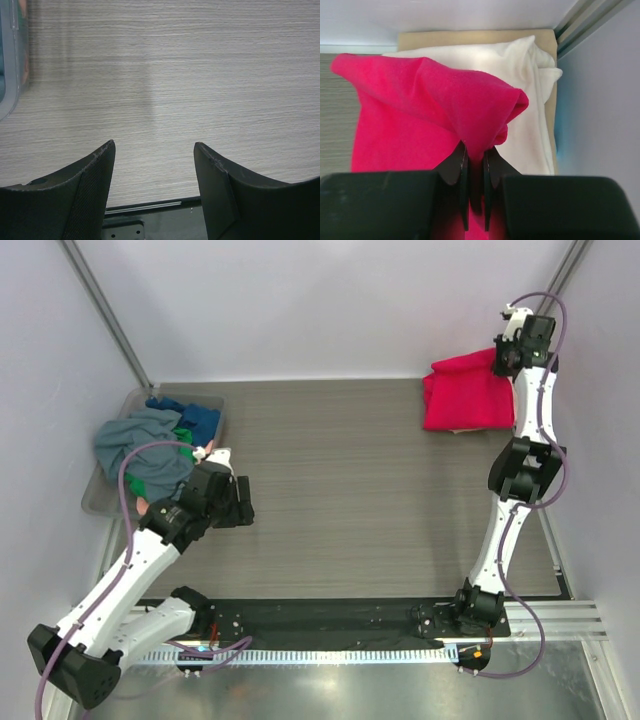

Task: Fold and stack the t-shirts
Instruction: Neatly place the folded tshirt to the corner

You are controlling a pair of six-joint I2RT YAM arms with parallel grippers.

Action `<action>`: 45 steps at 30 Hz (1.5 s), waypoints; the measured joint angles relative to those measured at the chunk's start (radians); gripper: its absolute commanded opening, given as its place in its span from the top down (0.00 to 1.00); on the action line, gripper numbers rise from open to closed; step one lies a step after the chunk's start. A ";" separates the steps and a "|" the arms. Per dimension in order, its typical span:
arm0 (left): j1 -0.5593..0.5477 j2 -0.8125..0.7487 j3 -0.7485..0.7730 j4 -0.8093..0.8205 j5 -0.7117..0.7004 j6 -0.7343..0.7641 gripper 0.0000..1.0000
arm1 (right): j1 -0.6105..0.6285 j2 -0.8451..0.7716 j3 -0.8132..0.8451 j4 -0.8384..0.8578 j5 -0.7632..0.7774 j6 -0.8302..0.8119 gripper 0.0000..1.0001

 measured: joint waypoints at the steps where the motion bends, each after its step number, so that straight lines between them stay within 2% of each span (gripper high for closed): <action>1: 0.000 0.002 0.000 0.000 0.000 0.000 0.35 | -0.004 0.015 0.000 0.017 0.000 -0.002 0.99; 9: 0.000 0.029 0.000 0.001 -0.001 0.000 0.35 | -0.024 0.123 0.000 0.200 0.028 -0.006 0.99; 15: 0.000 0.042 0.000 0.000 -0.002 0.000 0.35 | -0.030 0.204 0.000 0.399 0.043 0.003 0.97; 17: 0.000 0.048 0.000 0.001 -0.002 0.000 0.35 | -0.033 0.229 0.000 0.464 0.048 0.015 0.89; 18: 0.000 0.051 0.000 0.001 -0.002 0.000 0.35 | -0.035 0.241 0.000 0.494 0.053 0.022 0.72; 21: 0.000 0.056 0.000 0.000 -0.003 0.000 0.35 | -0.040 0.257 -0.030 0.575 0.080 0.045 0.33; 24: 0.000 0.056 0.000 0.000 -0.003 0.000 0.35 | -0.047 0.259 -0.056 0.638 0.117 0.055 0.23; 30: 0.000 0.047 0.000 0.000 -0.004 0.000 0.35 | -0.052 0.229 -0.129 0.720 0.209 0.086 0.15; 34: 0.000 0.018 0.000 0.000 -0.004 0.000 0.35 | -0.054 0.117 -0.248 0.749 0.283 0.118 0.09; 39: 0.000 -0.031 -0.001 0.001 -0.004 0.000 0.35 | -0.055 -0.097 -0.378 0.762 0.303 0.189 0.08; 44: 0.000 -0.085 -0.004 0.001 -0.004 0.000 0.34 | -0.056 -0.428 -0.546 0.785 0.208 0.362 0.08; 45: 0.000 -0.098 -0.005 0.001 -0.004 0.000 0.34 | -0.056 -0.490 -0.592 0.790 0.187 0.417 0.04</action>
